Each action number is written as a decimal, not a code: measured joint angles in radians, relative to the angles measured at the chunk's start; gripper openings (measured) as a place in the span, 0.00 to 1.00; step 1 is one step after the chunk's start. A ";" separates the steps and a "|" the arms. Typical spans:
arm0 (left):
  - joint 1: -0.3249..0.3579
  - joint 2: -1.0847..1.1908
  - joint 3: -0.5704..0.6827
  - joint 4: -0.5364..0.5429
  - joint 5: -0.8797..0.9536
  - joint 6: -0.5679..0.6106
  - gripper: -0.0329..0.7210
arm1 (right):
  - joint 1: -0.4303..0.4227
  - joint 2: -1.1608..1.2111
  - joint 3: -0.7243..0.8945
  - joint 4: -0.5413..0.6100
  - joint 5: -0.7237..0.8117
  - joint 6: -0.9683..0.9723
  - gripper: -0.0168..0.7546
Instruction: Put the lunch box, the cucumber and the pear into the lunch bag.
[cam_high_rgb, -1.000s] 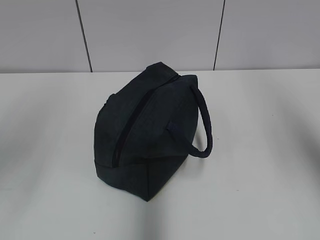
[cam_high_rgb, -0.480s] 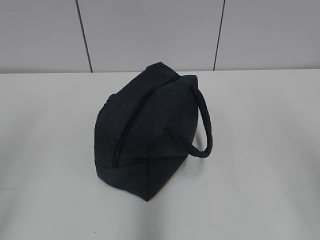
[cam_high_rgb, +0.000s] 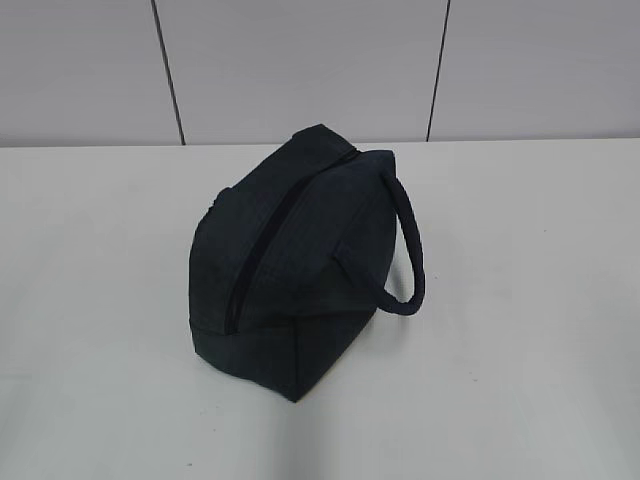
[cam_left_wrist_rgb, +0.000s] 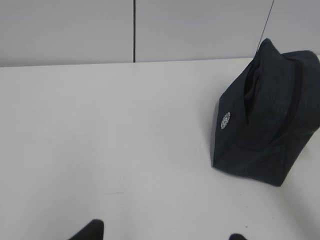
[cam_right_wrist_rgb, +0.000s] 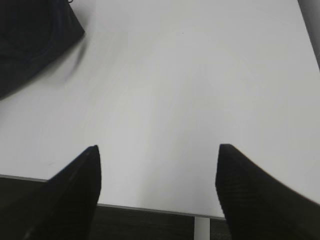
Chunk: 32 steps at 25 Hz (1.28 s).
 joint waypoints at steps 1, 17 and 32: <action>0.000 -0.030 0.000 0.000 0.012 0.000 0.62 | 0.000 -0.032 0.017 -0.017 0.005 0.002 0.74; 0.000 -0.044 0.019 -0.078 -0.002 0.103 0.62 | 0.000 -0.106 0.191 -0.064 -0.099 0.024 0.72; 0.001 -0.044 0.019 -0.078 -0.004 0.103 0.62 | 0.000 -0.106 0.191 -0.066 -0.102 0.029 0.72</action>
